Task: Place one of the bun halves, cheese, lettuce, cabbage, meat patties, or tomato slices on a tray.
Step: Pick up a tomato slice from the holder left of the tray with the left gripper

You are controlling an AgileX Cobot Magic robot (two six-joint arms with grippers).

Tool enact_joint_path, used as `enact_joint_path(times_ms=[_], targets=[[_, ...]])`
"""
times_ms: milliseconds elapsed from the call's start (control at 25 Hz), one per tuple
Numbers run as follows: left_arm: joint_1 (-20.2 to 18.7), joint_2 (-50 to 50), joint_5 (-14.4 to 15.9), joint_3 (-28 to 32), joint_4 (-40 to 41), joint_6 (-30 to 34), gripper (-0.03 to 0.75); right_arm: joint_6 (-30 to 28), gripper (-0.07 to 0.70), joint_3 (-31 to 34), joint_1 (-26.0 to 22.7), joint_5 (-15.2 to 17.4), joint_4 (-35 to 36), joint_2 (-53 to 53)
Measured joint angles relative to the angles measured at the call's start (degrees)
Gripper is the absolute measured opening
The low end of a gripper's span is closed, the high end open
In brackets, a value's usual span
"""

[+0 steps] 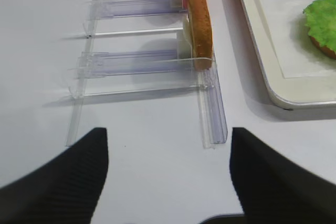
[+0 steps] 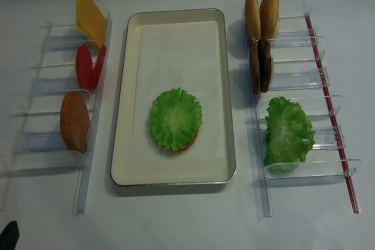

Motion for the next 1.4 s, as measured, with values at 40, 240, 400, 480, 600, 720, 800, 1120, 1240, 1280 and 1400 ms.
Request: enact_joint_path(times_ms=[40, 240, 400, 480, 600, 720, 800, 1120, 1240, 1280, 1400], targets=[[0.0, 0.0, 0.0, 0.0, 0.0, 0.0, 0.458, 0.0, 0.438, 0.0, 0.0, 0.0, 0.0, 0.0], [0.0, 0.0, 0.0, 0.0, 0.0, 0.0, 0.458, -0.1, 0.438, 0.0, 0.0, 0.0, 0.0, 0.0], [0.0, 0.0, 0.0, 0.0, 0.0, 0.0, 0.458, -0.1, 0.438, 0.0, 0.0, 0.0, 0.0, 0.0], [0.0, 0.0, 0.0, 0.0, 0.0, 0.0, 0.458, -0.1, 0.438, 0.0, 0.0, 0.0, -0.1, 0.0], [0.0, 0.0, 0.0, 0.0, 0.0, 0.0, 0.458, -0.1, 0.438, 0.0, 0.0, 0.0, -0.2, 0.0], [0.0, 0.0, 0.0, 0.0, 0.0, 0.0, 0.458, -0.1, 0.438, 0.0, 0.0, 0.0, -0.2, 0.0], [0.0, 0.0, 0.0, 0.0, 0.0, 0.0, 0.458, -0.1, 0.438, 0.0, 0.0, 0.0, -0.2, 0.0], [0.0, 0.0, 0.0, 0.0, -0.5, 0.0, 0.458, -0.1, 0.438, 0.0, 0.0, 0.0, -0.2, 0.0], [0.0, 0.0, 0.0, 0.0, -1.1, 0.1, 0.458, -0.1, 0.438, 0.0, 0.0, 0.0, -0.2, 0.0], [0.0, 0.0, 0.0, -0.5, -1.5, 0.4, 0.458, -0.1, 0.438, 0.0, 0.0, 0.0, -0.2, 0.0], [0.0, 2.2, 0.1, -3.3, -3.2, 1.2, 0.458, -0.1, 0.438, 0.0, 0.0, 0.0, -0.2, 0.0]])
